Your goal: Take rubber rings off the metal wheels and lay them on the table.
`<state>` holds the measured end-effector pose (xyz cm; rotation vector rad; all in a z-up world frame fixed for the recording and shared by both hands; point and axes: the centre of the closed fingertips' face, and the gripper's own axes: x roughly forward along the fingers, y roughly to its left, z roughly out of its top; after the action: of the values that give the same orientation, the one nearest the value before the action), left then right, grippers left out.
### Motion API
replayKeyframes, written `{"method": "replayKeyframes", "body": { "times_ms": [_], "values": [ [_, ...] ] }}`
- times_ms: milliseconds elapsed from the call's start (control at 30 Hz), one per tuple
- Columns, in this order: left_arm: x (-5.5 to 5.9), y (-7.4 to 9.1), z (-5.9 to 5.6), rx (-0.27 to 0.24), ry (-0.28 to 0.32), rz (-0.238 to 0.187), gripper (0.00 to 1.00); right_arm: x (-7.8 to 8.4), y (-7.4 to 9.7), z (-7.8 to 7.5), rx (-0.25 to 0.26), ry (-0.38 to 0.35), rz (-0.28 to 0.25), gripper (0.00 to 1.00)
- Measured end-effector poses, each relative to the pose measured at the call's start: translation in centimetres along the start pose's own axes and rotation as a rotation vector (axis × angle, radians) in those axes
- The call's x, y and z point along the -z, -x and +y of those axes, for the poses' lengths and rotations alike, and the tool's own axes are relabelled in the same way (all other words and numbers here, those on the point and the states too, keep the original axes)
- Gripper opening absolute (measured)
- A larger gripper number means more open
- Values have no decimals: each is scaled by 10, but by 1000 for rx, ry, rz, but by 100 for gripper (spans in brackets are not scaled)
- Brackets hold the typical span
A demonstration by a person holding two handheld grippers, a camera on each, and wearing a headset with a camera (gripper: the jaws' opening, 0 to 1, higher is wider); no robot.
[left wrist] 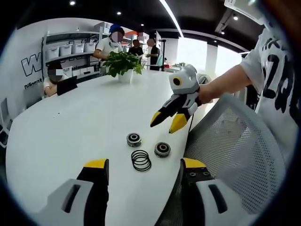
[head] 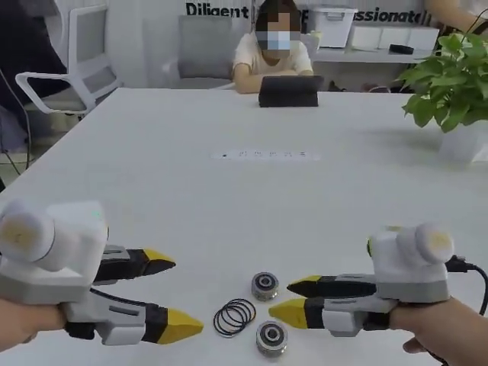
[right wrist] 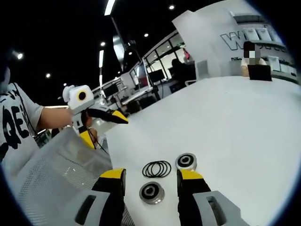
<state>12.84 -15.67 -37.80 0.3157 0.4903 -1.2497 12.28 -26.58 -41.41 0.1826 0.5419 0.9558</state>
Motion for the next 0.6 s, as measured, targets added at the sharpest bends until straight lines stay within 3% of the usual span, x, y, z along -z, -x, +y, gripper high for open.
{"method": "replayKeyframes", "body": {
  "times_ms": [600],
  "values": [
    [-3,4,0,-13,4,-10,60,-12,31,-3,88,100,-67,54]
  ]
}}
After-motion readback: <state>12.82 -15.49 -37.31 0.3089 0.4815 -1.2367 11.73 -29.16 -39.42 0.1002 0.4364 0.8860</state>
